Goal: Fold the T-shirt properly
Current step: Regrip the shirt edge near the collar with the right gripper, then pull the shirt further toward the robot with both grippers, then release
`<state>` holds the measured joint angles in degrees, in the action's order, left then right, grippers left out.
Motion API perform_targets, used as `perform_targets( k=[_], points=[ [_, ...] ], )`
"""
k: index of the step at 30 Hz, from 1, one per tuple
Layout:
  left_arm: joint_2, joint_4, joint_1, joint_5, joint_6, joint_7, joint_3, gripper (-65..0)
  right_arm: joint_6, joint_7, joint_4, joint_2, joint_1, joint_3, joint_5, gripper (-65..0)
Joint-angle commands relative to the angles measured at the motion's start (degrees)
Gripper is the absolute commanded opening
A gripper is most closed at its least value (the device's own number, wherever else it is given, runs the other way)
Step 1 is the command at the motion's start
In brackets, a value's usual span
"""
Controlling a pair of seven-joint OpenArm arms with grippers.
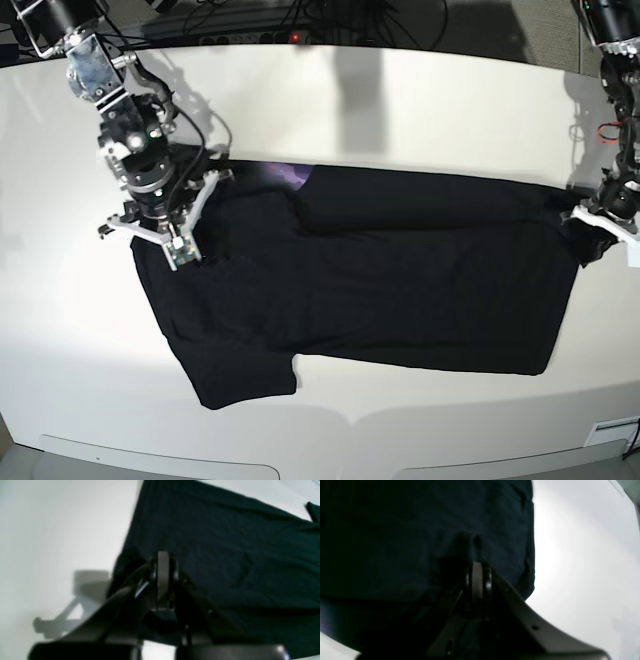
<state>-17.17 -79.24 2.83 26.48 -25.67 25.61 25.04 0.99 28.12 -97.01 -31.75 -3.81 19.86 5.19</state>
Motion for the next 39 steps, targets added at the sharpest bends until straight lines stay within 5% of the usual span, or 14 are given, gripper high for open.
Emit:
perform_targets(
  k=[1, 5, 8, 17, 39],
  points=[
    [-0.55, 0.31, -0.61, 0.02, -0.07, -1.75, 0.31, -65.0, -1.57, -1.62, -0.17, -0.09, 0.0, -2.23, 1.16, -65.0],
    [0.5, 5.33, -1.05, -4.66, -0.22, -5.25, 0.31, -65.0, -9.9, -2.69, 3.19, 2.32, -1.14, -8.87, 7.15, -65.0],
    [0.5, 8.57, -1.09, -6.23, -2.27, -7.04, 0.31, -65.0, -13.09, -1.97, 7.28, 3.89, -1.14, -11.26, 8.81, -65.0],
    [0.33, 11.28, 1.62, -14.64, -3.06, -6.01, 0.33, -65.0, -13.25, -2.69, 9.92, 4.13, -6.49, -13.29, 8.31, -65.0],
    [0.15, -2.73, 31.08, -6.86, -3.08, -15.02, 0.33, -65.0, -16.59, -9.84, -3.69, 4.17, -32.65, -27.15, 5.42, -65.0]
  ],
)
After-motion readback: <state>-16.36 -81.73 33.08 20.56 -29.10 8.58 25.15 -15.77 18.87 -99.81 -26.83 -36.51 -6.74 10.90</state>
